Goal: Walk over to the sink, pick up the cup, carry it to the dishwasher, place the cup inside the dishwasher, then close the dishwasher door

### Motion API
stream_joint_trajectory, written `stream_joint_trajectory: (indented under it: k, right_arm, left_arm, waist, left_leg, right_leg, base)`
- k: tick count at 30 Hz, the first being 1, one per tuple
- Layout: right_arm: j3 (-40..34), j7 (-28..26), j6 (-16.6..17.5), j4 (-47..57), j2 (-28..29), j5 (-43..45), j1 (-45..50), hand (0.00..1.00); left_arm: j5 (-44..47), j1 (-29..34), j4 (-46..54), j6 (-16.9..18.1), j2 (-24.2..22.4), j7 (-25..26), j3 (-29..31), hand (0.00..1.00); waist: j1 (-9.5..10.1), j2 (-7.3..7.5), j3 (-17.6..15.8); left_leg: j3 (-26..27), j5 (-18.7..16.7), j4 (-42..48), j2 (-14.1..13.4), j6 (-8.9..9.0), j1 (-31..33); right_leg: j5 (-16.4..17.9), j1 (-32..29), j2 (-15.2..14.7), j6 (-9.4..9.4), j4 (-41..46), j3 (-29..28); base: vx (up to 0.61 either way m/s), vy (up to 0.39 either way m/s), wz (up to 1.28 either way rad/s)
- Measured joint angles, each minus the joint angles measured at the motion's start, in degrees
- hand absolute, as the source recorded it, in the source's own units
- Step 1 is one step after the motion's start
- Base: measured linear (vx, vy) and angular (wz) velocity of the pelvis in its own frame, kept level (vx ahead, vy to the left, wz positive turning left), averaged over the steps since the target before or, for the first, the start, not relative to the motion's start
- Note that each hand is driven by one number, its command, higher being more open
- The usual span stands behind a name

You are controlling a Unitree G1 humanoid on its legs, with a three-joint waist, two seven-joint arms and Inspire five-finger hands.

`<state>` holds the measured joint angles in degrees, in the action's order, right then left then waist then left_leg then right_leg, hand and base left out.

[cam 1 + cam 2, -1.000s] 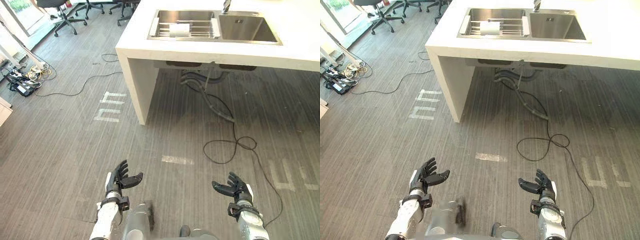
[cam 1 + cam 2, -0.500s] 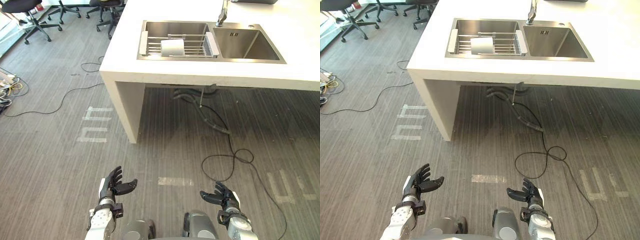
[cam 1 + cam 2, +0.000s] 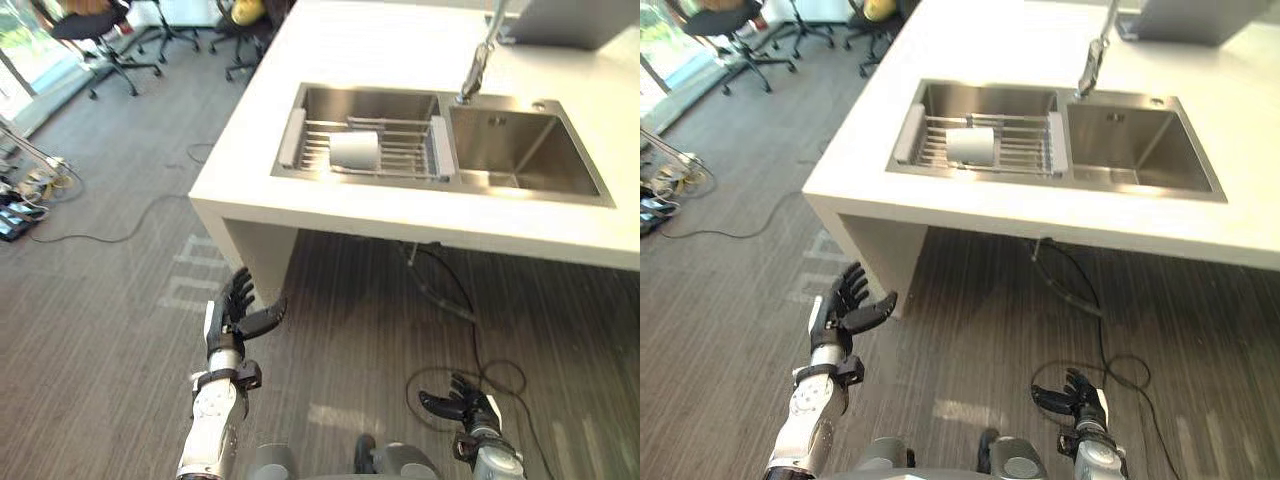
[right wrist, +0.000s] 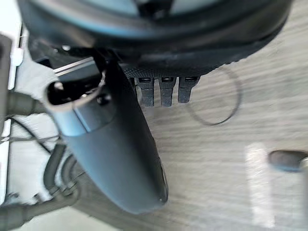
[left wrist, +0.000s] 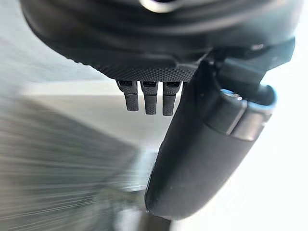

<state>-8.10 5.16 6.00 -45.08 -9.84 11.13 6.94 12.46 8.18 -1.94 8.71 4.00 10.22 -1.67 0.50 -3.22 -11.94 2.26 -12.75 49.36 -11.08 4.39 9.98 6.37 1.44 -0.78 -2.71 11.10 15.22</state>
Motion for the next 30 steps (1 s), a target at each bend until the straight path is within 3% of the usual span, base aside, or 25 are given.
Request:
stream_joint_trajectory:
  k: [3, 5, 6, 7, 8, 12, 14, 15, 16, 18, 20, 23, 25, 26, 27, 28, 29, 30]
  right_arm:
    - [0.1, -0.1, 0.0, -0.6, 0.2, 0.0, -0.8, 0.90]
    - [0.2, -0.1, 0.0, -0.8, -0.6, -0.1, -1.1, 0.90]
    - [1.1, 0.0, 0.0, -2.6, -0.3, -0.1, -2.0, 0.90]
    - [2.2, -0.1, 0.0, -2.7, -0.2, -0.3, -1.6, 0.90]
    - [2.4, -0.2, 0.0, -2.8, -0.2, -0.6, -1.6, 0.90]
    - [6.5, -0.6, 0.0, -4.3, 0.8, -2.2, -3.1, 0.90]
    - [7.3, -0.6, 0.3, -4.3, 1.2, -2.5, -3.2, 0.90]
    - [8.3, -0.7, 0.4, -4.5, 1.2, -3.0, -3.2, 0.90]
    - [8.6, -0.9, 0.4, -5.0, 1.1, -3.9, -3.7, 0.90]
    - [8.8, -1.3, 0.3, -5.2, 1.3, -4.6, -2.7, 0.90]
    - [9.3, -1.5, 0.2, -5.4, 1.4, -4.7, -1.0, 0.90]
    - [10.1, -2.2, 0.2, -5.7, 1.4, -5.0, -1.0, 0.90]
    - [10.2, -2.7, 0.3, -5.6, 1.1, -5.0, -2.1, 0.90]
    - [10.2, -2.7, 0.3, -5.5, 1.0, -5.2, -2.5, 0.90]
    - [10.7, -2.6, 0.4, -4.6, 0.9, -5.8, -2.0, 0.90]
    - [11.0, -2.6, 0.6, -4.2, 0.7, -6.0, -1.1, 0.90]
    - [10.6, -2.9, 0.8, -4.1, -0.5, -5.7, -0.2, 0.90]
    - [10.7, -2.9, 0.9, -3.9, -2.2, -5.8, -0.3, 0.90]
  left_arm:
    - [0.0, 0.3, 6.8, 1.5, -0.1, 0.0, -0.6, 0.90]
    - [-0.1, 0.3, 10.7, 1.9, -0.9, 0.0, -1.2, 0.90]
    - [-0.8, -0.2, 12.7, 2.5, -0.9, 0.5, -1.4, 0.90]
    - [-1.5, -0.1, 14.7, 2.8, -0.7, 1.1, -2.2, 0.90]
    - [-1.7, 0.0, 15.6, 2.9, -0.7, 1.2, -2.4, 0.90]
    - [-2.4, 1.7, 22.5, 3.2, 0.2, 2.3, -4.2, 0.90]
    - [-2.4, 2.7, 25.3, 4.3, 1.1, 2.0, -6.8, 0.90]
    - [-2.5, 2.8, 26.2, 4.9, 2.2, 1.9, -8.5, 0.90]
    - [-3.1, 2.3, 26.2, 5.0, 3.6, 1.5, -10.4, 0.90]
    - [-4.2, 2.1, 26.2, 5.0, 5.0, 0.7, -12.5, 0.90]
    - [-5.5, 2.0, 26.3, 5.0, 6.0, 0.4, -14.7, 0.90]
    - [-5.7, 1.1, 26.6, 5.0, 6.5, 1.0, -15.7, 0.90]
    - [-5.8, 0.1, 26.6, 5.0, 6.4, 1.7, -15.6, 0.90]
    - [-6.0, -0.2, 26.6, 5.0, 6.2, 2.1, -15.6, 0.90]
    - [-7.6, -0.3, 26.5, 5.0, 6.1, 2.5, -15.7, 0.90]
    - [-8.2, -0.3, 26.6, 5.0, 6.4, 2.6, -15.6, 0.90]
    - [-9.4, -0.2, 25.1, 5.1, 5.5, 2.6, -15.6, 0.90]
    - [-10.6, 0.0, 24.1, 4.7, 4.4, 2.4, -15.6, 0.90]
  waist:
    - [0.45, -0.46, 0.0]
    - [0.37, -2.61, 0.4]
    - [0.50, -1.27, -0.4]
    - [0.80, -0.13, 0.0]
    - [1.04, 0.05, 0.0]
    - [2.82, 0.11, -0.1]
    - [3.74, 0.85, 0.1]
    - [3.64, 1.85, 0.4]
    - [2.80, 2.15, 0.6]
    - [1.39, 2.83, 1.0]
    - [0.50, 3.70, 1.7]
    - [-0.19, 4.05, 2.5]
    - [-0.33, 3.14, 2.0]
    - [-0.45, 2.74, 1.8]
    - [-0.75, 3.25, 2.2]
    - [-0.98, 4.01, 2.5]
    - [-1.28, 2.11, 3.3]
    - [-1.30, -0.23, 4.8]
  left_leg:
    - [0.7, -2.2, -10.1, 2.1, -1.09, 4.0]
    - [0.4, 5.6, -27.6, 3.6, -1.08, 3.3]
    - [1.2, 8.6, -30.4, 5.3, -3.13, 1.7]
    - [1.4, 9.5, -33.1, 7.5, -3.94, 1.0]
    - [1.5, 9.6, -33.4, 8.2, -4.15, 0.9]
    - [3.3, 6.0, -30.5, 8.9, -5.27, 0.9]
    - [5.6, 2.5, -29.1, 9.0, -5.25, 0.0]
    - [7.5, 1.1, -29.2, 9.4, -5.68, -1.1]
    - [9.0, 0.0, -29.4, 9.6, -6.01, -2.6]
    - [9.5, -0.7, -29.4, 9.9, -6.11, -4.6]
    - [9.8, -2.2, -29.8, 9.8, -6.44, -7.3]
    - [11.2, -3.1, -32.8, 7.8, -5.64, -11.3]
    - [10.6, -3.4, -33.5, 5.9, -5.06, -12.9]
    - [10.5, -3.4, -33.3, 5.0, -4.95, -13.6]
    - [10.0, -3.9, -32.3, 5.2, -3.94, -14.4]
    - [9.4, -4.7, -31.7, 5.8, -2.73, -15.1]
    - [7.4, -6.9, -30.7, 4.4, -0.85, -16.9]
    - [6.1, -6.8, -29.8, 2.7, -0.48, -16.6]
  right_leg:
    - [-0.4, 2.4, -1.4, 0.88, -1.6, 0.2]
    - [1.3, 2.7, -1.5, 3.75, -0.7, -0.4]
    - [2.9, 2.7, -2.2, 4.99, 0.0, -4.6]
    - [3.5, 2.6, -3.6, 5.84, -0.8, -6.8]
    - [3.7, 2.7, -4.1, 6.21, -1.6, -7.5]
    - [2.1, 4.6, -4.5, 7.45, -5.5, -12.1]
    - [5.0, 2.5, -5.2, 8.42, -0.4, -15.3]
    - [8.0, -0.3, -6.3, 10.87, 5.8, -17.1]
    - [9.3, -5.3, -7.1, 15.20, 17.3, -17.8]
    - [8.1, -9.1, -7.9, 17.29, 26.6, -17.2]
    - [4.9, -11.4, -8.6, 16.13, 34.2, -15.8]
    - [11.0, -17.7, -8.5, 8.40, 37.1, -10.9]
    - [12.5, -22.2, -7.0, 5.80, 33.9, -8.1]
    - [12.1, -23.9, -6.1, 5.63, 29.5, -7.4]
    - [6.4, -23.5, -5.4, 4.96, 18.9, -6.8]
    - [0.6, -22.7, -5.5, 3.68, 14.0, -7.1]
    - [-2.5, -22.5, -4.6, 1.88, 16.3, -7.0]
    - [-1.0, -21.7, -3.0, 1.30, 16.0, -6.3]
  base:
    - [0.18, 0.166, 0.09]
    - [0.15, 0.209, 0.08]
    - [0.17, 0.187, 0.20]
    - [0.17, 0.164, 0.23]
    - [0.17, 0.131, 0.15]
    - [0.16, 0.115, -0.20]
    - [0.14, 0.097, -0.64]
    - [0.17, 0.064, -0.80]
    - [0.19, 0.060, -0.67]
    - [0.15, 0.047, -0.22]
    - [0.26, 0.018, -0.13]
    - [0.33, -0.032, -0.28]
    - [0.28, -0.125, -0.21]
    - [0.45, -0.231, -0.09]
    - [0.35, -0.180, 0.09]
    - [0.45, -0.243, 0.24]
    - [0.40, -0.199, 0.11]
    - [0.46, -0.244, 0.04]
